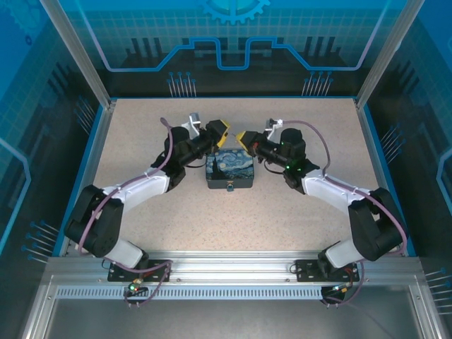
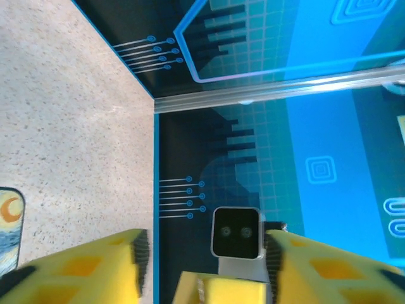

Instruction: Unlock a padlock with a key

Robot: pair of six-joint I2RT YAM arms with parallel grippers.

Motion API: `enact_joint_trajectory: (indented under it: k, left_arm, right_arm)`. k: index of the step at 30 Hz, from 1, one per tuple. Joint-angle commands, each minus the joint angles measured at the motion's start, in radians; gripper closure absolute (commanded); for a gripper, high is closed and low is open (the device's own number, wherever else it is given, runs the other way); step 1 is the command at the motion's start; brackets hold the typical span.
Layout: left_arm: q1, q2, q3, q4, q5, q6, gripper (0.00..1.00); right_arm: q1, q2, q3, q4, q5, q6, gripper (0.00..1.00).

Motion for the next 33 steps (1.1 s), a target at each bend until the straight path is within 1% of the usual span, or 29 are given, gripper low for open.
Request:
enact_joint_trajectory:
  k: [1,3,4,5,6,8,11,14,17,19,22,28,33]
  left_arm:
    - [0.025,-0.118,0.002,-0.139,0.017,0.127,0.33]
    - [0.025,-0.164,0.024,-0.267,0.025,0.210,0.19]
    - [0.025,-0.183,0.039,-0.335,0.039,0.254,0.10]
    - [0.022,-0.199,0.050,-0.391,0.043,0.291,0.05]
    - [0.019,-0.218,0.055,-0.445,0.044,0.324,0.01]
    - [0.006,-0.249,0.052,-0.537,0.036,0.382,0.01]
    - [-0.049,-0.310,0.008,-0.643,-0.047,0.489,0.01]
    - [-0.092,-0.376,-0.078,-0.710,-0.107,0.528,0.01]
    - [-0.126,-0.436,-0.201,-0.680,-0.118,0.550,0.01]
    - [-0.148,-0.466,-0.290,-0.614,-0.118,0.576,0.01]
    - [-0.173,-0.465,-0.366,-0.547,-0.117,0.606,0.01]
    - [-0.252,-0.333,-0.393,-0.453,-0.150,0.674,0.01]
    - [-0.297,-0.199,-0.381,-0.356,-0.225,0.707,0.01]
  right_arm:
    - [-0.035,-0.052,-0.036,-0.058,-0.018,-0.051,1.00]
    - [-0.053,-0.067,-0.041,-0.110,-0.027,-0.092,1.00]
    - [-0.060,-0.071,-0.040,-0.139,-0.035,-0.115,1.00]
    - [-0.064,-0.069,-0.036,-0.166,-0.043,-0.133,1.00]
    - [-0.072,-0.063,-0.030,-0.188,-0.055,-0.154,1.00]
    - [-0.082,-0.044,-0.014,-0.224,-0.071,-0.188,1.00]
    - [-0.096,0.002,0.008,-0.233,-0.095,-0.215,1.00]
    - [-0.103,0.048,0.032,-0.235,-0.116,-0.232,1.00]
    - [-0.102,0.079,0.028,-0.222,-0.116,-0.227,1.00]
    - [-0.101,0.100,0.015,-0.193,-0.122,-0.211,1.00]
    - [-0.099,0.117,-0.012,-0.168,-0.121,-0.201,1.00]
    - [-0.089,0.127,-0.060,-0.151,-0.107,-0.201,1.00]
    - [-0.074,0.143,-0.087,-0.135,-0.095,-0.193,1.00]
